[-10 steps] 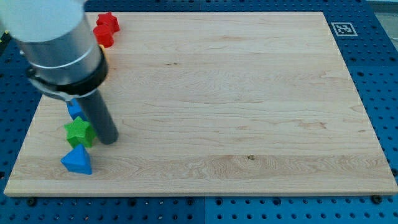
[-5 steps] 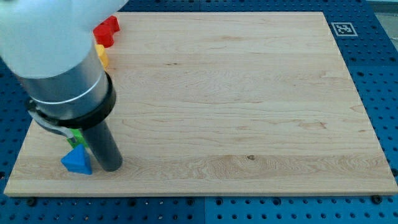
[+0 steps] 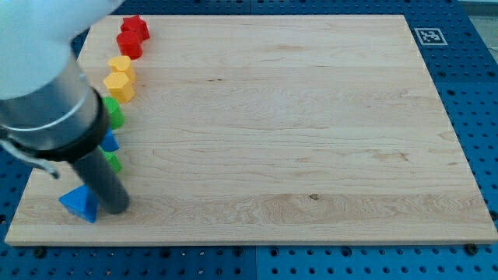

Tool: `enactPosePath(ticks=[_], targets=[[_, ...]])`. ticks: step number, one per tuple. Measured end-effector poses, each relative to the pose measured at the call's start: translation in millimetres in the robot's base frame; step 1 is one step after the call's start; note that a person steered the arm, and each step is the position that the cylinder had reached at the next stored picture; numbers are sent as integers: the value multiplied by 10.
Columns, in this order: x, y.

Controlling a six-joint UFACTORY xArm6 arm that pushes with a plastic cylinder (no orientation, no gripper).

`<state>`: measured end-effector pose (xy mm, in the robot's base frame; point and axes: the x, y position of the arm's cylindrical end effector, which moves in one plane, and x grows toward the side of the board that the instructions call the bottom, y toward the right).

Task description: Adjust the green star and the cube in a vertical line

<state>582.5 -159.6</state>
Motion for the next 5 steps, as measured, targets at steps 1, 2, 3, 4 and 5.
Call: enactPosePath(ticks=[1,2,3,4,5], targets=[[-22,569],[-113,943],[-113,960],[-113,1221],[-113,1492]])
